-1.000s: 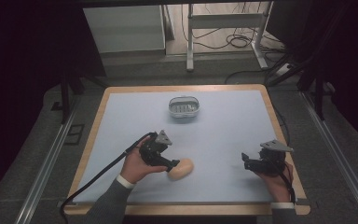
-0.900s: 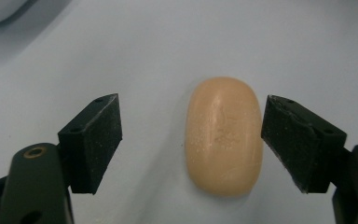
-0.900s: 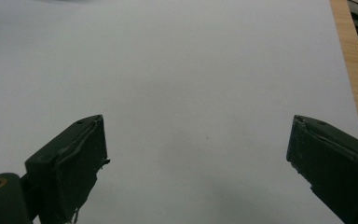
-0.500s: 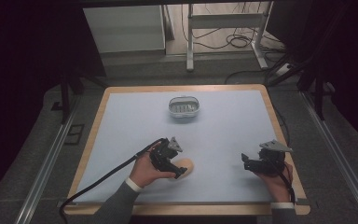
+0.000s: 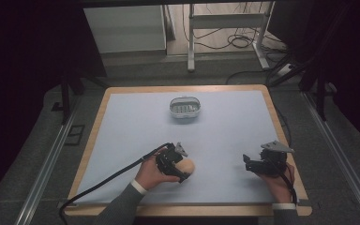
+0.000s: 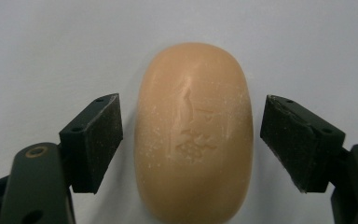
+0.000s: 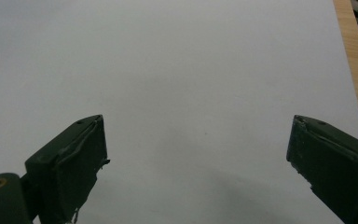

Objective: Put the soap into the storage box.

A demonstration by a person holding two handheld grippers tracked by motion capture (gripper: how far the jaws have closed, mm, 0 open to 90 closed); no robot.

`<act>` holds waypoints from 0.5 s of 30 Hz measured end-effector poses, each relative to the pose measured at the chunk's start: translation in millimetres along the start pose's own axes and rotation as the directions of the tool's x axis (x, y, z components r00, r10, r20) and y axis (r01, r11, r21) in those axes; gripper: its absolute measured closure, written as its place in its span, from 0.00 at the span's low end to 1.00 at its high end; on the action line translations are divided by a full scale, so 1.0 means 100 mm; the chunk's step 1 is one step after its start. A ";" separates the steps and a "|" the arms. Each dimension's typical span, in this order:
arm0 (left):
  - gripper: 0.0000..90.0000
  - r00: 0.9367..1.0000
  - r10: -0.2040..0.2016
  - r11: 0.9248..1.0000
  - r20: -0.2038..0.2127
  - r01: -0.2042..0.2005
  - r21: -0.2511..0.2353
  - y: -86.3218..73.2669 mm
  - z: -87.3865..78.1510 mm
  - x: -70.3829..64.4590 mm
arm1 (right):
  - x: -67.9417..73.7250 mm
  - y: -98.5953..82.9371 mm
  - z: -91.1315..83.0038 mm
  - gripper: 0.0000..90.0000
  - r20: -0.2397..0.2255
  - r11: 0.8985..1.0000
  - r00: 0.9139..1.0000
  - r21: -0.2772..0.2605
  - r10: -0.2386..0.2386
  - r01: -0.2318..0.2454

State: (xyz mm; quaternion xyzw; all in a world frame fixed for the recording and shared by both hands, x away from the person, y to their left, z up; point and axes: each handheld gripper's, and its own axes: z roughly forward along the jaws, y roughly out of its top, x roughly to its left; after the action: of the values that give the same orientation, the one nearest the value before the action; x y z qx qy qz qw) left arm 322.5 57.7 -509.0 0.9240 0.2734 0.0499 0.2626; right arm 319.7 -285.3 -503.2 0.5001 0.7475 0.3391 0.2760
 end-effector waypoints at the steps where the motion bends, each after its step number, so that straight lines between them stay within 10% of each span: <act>1: 0.24 1.000 0.001 1.000 0.001 -0.001 0.004 0.00 0.01 0.00 | 0.00 0.00 0.00 0.05 0.000 1.000 1.000 0.000 0.000 0.000; 15: 0.30 1.000 -0.007 1.000 0.006 0.007 0.019 -0.01 0.08 -0.01 | -0.01 0.00 0.00 0.05 0.002 1.000 1.000 0.003 -0.001 0.001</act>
State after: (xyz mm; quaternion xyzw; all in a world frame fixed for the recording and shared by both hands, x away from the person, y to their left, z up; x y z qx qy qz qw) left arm 323.1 54.5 -516.1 0.9257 0.2763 0.0435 0.2547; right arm 320.2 -286.1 -503.7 0.5005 0.7479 0.3375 0.2761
